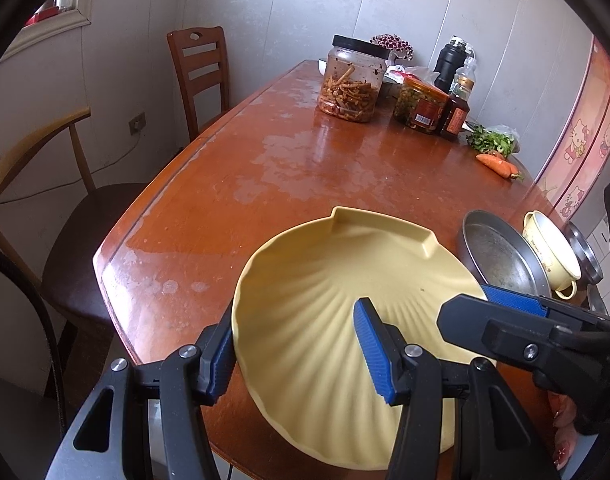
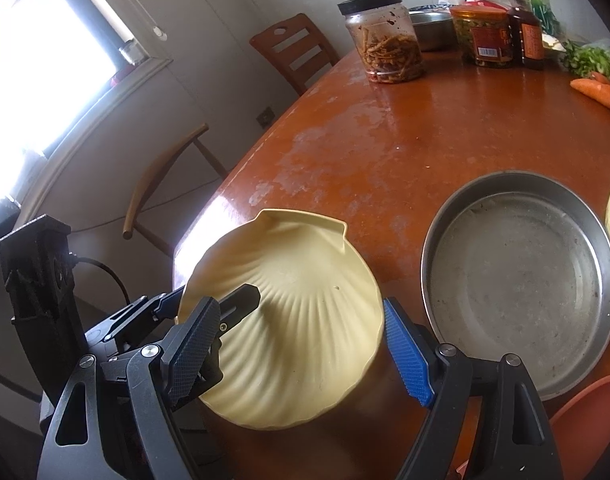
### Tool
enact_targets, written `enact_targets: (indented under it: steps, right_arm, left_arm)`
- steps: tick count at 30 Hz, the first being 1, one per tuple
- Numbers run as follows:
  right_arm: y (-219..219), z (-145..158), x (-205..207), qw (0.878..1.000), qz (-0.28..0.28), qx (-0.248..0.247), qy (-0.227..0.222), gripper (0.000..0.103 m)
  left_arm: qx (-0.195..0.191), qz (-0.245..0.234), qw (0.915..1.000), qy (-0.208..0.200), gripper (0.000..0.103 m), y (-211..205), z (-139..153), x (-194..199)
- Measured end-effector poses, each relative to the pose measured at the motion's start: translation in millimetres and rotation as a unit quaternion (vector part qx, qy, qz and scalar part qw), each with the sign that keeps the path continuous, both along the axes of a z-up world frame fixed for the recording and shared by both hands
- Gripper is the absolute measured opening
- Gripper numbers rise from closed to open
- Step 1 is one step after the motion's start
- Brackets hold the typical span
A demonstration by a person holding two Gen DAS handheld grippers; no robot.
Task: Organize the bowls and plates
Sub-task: 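Carry the yellow shell plate to the table edge by the window and release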
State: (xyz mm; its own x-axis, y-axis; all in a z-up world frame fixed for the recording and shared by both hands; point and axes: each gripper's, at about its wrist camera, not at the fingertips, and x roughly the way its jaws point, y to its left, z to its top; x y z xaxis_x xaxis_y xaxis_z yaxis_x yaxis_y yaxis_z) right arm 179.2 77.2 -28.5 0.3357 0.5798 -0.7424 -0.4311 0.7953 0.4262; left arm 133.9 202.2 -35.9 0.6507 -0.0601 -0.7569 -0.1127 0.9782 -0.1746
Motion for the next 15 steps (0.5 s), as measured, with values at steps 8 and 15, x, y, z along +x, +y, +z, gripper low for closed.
enact_targets:
  steps: [8, 15]
  right_arm:
    - [-4, 6, -2, 1.0, -0.008, -0.001, -0.023, 0.083]
    - [-9, 13, -5, 0.999, -0.014, 0.003, -0.033, 0.084]
  left_arm:
    - [0.011, 0.001, 0.9999, 0.0, 0.055, -1, 1, 2]
    - [0.018, 0.005, 0.9998, -0.012, 0.056, 1, 7, -1]
